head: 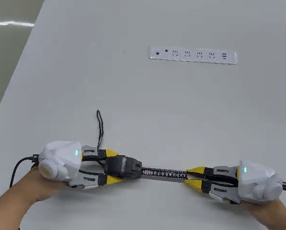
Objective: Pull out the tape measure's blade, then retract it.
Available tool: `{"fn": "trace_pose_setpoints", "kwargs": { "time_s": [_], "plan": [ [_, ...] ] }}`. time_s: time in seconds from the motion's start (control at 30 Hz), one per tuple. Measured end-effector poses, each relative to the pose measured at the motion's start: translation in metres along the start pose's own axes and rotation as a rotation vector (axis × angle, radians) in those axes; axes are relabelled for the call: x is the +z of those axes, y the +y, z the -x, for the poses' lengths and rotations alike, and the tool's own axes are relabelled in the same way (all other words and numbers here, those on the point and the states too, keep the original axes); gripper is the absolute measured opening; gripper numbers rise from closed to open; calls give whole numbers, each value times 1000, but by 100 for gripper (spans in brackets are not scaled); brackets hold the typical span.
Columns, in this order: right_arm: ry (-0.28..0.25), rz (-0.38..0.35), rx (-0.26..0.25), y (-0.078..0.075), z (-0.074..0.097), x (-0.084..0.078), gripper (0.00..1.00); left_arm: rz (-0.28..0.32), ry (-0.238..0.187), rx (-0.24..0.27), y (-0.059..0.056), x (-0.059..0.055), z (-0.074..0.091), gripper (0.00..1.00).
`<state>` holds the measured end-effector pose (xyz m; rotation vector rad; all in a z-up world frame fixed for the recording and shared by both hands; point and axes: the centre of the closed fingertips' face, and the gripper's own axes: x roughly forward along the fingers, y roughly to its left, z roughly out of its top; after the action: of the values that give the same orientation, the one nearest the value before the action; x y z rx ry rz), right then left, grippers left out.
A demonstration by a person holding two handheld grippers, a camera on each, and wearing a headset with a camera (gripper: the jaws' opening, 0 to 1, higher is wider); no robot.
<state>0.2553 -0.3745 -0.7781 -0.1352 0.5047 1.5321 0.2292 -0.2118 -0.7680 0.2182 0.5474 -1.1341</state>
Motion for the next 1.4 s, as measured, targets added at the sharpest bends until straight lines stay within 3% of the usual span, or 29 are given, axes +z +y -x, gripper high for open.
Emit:
{"fn": "trace_pose_setpoints", "kwargs": {
  "time_s": [0.93, 0.97, 1.0, 1.03, 1.4],
  "plan": [
    [-12, -41, -41, -9, 31, -10, 5, 3, 10, -6, -1, -1, 0, 29],
    [-46, -53, 4, -1, 34, -4, 0, 2, 12, -6, -1, -1, 0, 29],
    [-24, -7, -32, -4, 37, -7, 0, 10, 11, -4, 0, -1, 0, 29],
    [-17, -43, -33, -1, 40, -9, 0, 4, 10, -4, -1, 0, 0, 29],
    [-20, -50, -33, -7, 37, -12, 0, 5, 9, -2, -1, 0, 1, 29]
  ]
}}
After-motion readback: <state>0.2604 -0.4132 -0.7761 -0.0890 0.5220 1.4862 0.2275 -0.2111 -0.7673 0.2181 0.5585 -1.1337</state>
